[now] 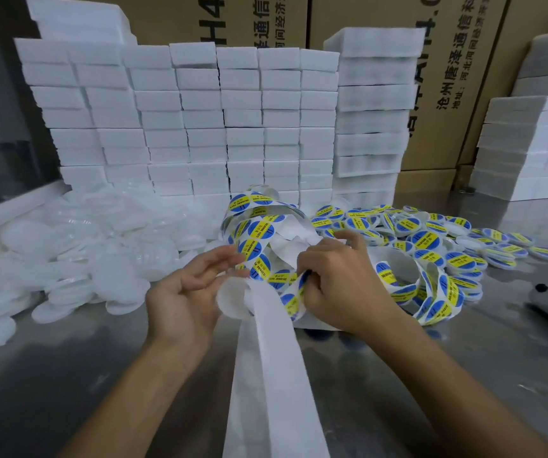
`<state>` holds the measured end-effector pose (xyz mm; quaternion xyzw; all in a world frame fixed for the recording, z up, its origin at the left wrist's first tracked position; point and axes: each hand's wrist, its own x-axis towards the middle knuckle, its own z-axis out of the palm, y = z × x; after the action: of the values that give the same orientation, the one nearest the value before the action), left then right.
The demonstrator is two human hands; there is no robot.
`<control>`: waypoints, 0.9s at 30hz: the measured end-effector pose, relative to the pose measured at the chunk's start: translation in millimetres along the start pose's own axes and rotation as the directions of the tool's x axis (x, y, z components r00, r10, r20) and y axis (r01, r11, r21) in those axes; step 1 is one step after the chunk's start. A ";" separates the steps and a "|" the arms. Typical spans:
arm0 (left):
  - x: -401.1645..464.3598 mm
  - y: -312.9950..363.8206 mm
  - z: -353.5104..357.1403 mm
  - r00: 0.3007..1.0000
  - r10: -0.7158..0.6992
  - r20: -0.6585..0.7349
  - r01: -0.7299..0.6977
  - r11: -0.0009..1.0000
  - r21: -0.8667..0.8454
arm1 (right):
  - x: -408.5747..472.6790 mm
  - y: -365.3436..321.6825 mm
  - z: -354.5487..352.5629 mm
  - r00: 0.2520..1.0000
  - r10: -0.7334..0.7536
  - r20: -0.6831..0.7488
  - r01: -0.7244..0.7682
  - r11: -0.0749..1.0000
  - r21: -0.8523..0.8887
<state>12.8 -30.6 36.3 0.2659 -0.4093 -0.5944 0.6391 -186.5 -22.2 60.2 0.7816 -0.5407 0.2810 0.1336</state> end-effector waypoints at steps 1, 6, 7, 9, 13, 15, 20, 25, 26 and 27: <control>-0.5 1.4 -0.3 0.999 0.046 0.029 -0.047 0.998 0.031 | 0.6 0.1 -0.3 1.000 0.008 -0.003 -0.008 1.000 -0.013; -9.1 0.9 9.1 0.934 0.114 0.340 -0.236 0.908 0.345 | 0.7 0.3 1.2 1.000 -0.019 0.009 0.020 0.994 -0.106; -11.4 0.2 13.4 0.915 0.088 0.395 -0.259 0.877 0.405 | 0.9 0.0 2.7 1.000 -0.028 -0.001 0.028 0.991 -0.128; -15.9 -2.0 22.5 0.900 -0.006 0.436 -0.232 0.841 0.490 | 1.3 1.1 5.6 0.999 -0.037 -0.032 0.032 0.988 -0.148; -18.8 -6.1 23.8 0.880 -0.243 0.409 -0.051 0.807 0.589 | 1.1 3.5 8.9 0.986 -0.059 -0.156 0.039 0.991 -0.129; -18.3 -4.8 19.5 0.830 -0.349 0.435 -0.020 0.761 0.648 | 0.7 4.3 10.8 0.975 -0.062 -0.214 0.036 0.992 -0.124; -18.3 -10.9 18.0 0.777 -0.455 0.435 -0.027 0.667 0.745 | 1.2 9.9 17.1 0.940 -0.057 -0.335 0.065 0.998 0.011; -13.4 -22.4 13.8 0.937 -0.277 0.213 0.094 0.787 0.609 | 1.4 11.2 20.7 0.868 0.012 -0.497 0.071 0.986 0.148; -11.0 -23.3 12.3 0.949 -0.268 0.166 0.138 0.827 0.545 | 1.5 11.9 19.9 0.847 0.002 -0.531 0.087 0.986 0.141; -8.4 -24.6 10.8 0.956 -0.262 0.132 0.169 0.860 0.482 | 1.4 12.8 19.9 0.841 -0.012 -0.541 0.120 0.979 0.165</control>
<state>-9.2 -24.5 19.9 0.3967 -0.5675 -0.5697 0.4428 -192.0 -38.3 43.8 0.6991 -0.4246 0.5343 0.2132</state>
